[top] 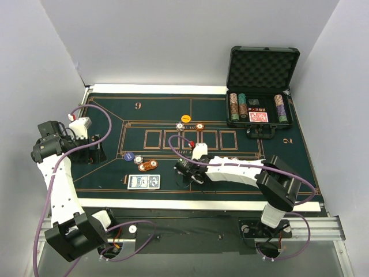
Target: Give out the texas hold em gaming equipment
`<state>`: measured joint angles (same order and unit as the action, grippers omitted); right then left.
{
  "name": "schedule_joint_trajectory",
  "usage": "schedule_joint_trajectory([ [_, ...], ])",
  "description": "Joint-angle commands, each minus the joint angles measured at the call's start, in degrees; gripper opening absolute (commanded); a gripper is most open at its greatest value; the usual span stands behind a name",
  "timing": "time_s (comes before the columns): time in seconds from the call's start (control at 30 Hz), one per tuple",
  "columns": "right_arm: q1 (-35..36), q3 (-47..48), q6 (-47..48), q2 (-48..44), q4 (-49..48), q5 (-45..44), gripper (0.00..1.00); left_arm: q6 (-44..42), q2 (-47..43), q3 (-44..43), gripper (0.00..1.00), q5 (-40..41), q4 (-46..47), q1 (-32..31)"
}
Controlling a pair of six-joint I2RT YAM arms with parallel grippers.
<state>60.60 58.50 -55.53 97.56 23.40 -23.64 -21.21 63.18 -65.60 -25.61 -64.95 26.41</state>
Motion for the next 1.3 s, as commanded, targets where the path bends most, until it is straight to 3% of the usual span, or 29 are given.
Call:
schedule_joint_trajectory([
  [0.0, 0.57, -0.93, -1.69, 0.61, -1.86, -0.09, 0.75, -0.50, -0.60, -2.51, 0.96, -1.29, -0.88, 0.48],
  [0.4, 0.40, -2.60, -1.69, 3.25, -4.41, -0.88, 0.63, -0.41, -0.42, -2.34, 0.96, -1.20, -0.97, 0.48],
  [0.9, 0.48, -5.85, -2.21, 2.99, -6.52, 0.17, 0.38, -0.23, -0.60, -1.55, 0.96, -1.11, -0.53, 0.39],
  [1.27, 1.01, -16.38, -5.73, -3.95, -7.67, -0.36, 0.30, -0.32, -0.51, -1.46, 0.96, -1.03, -0.09, 0.48],
])
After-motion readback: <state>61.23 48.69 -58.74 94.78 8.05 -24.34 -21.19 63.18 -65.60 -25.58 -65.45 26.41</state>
